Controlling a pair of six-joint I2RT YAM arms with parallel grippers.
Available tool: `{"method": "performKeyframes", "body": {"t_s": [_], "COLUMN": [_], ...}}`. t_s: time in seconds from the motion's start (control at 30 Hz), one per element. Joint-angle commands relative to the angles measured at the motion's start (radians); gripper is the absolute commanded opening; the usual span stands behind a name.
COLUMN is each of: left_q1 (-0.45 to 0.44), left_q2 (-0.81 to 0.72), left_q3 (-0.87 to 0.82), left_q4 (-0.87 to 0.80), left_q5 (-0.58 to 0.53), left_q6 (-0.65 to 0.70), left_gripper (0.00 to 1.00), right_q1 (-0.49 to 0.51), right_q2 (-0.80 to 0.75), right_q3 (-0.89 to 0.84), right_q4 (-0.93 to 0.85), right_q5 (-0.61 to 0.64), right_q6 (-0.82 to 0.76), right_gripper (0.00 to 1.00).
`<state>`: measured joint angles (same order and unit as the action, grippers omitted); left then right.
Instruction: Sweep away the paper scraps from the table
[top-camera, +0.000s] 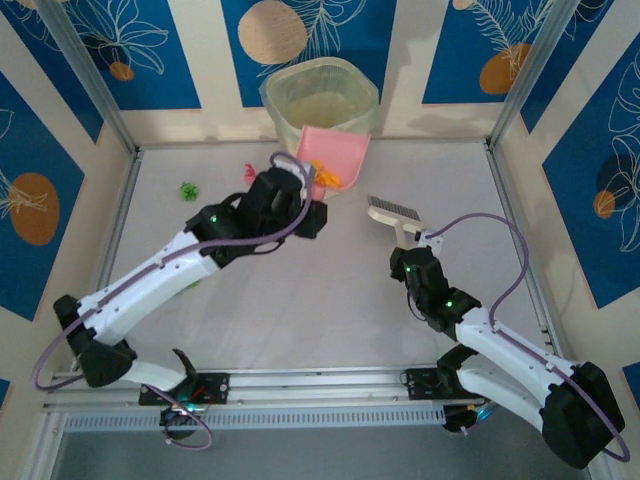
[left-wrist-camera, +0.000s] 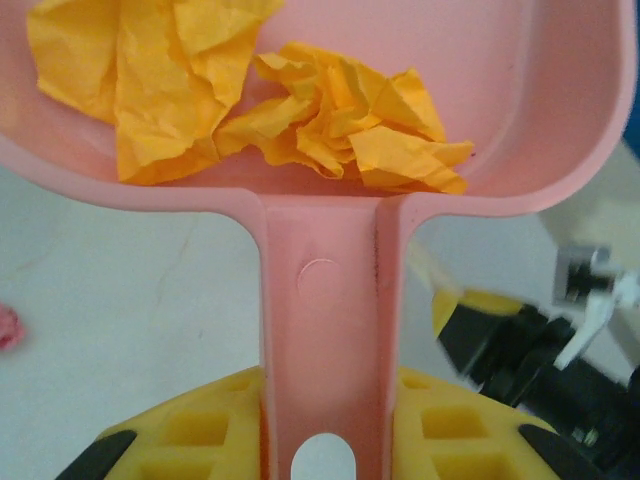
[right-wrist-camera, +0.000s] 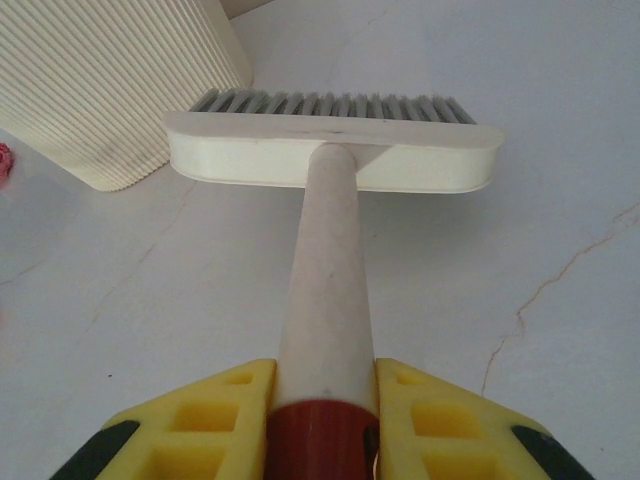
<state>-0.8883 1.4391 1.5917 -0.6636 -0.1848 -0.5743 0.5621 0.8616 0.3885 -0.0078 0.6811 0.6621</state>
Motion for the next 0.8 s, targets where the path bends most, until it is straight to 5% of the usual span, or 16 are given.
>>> {"method": "performKeyframes", "body": {"t_s": [0.0,0.4,0.57,0.77], "left_q1": [0.051,0.206,0.263,0.328], "left_q2": [0.079,0.462,0.663,0.753], "left_q3": [0.145,0.720,1.005,1.058], "left_q4": [-0.069,-0.180,-0.199,-0.038], "left_q5": [0.005,0.264,0.472,0.648], "left_q6": [0.019,0.018,-0.058,-0.218], "left_gripper": [0.00,0.00,0.00,0.00], "right_q1": [-0.006,-0.011,-0.011,-0.011], "right_q2": [-0.003,0.054,0.056,0.058], "right_q3": [0.013,0.050,0.052,0.051], "right_q4": [0.049,0.047,0.049,0.061], "right_q5": [-0.003,-0.068,-0.073,-0.087], "right_q6": [-0.016,-0.035,-0.039,-0.048], "right_gripper": [0.00,0.00,0.00,0.00]}}
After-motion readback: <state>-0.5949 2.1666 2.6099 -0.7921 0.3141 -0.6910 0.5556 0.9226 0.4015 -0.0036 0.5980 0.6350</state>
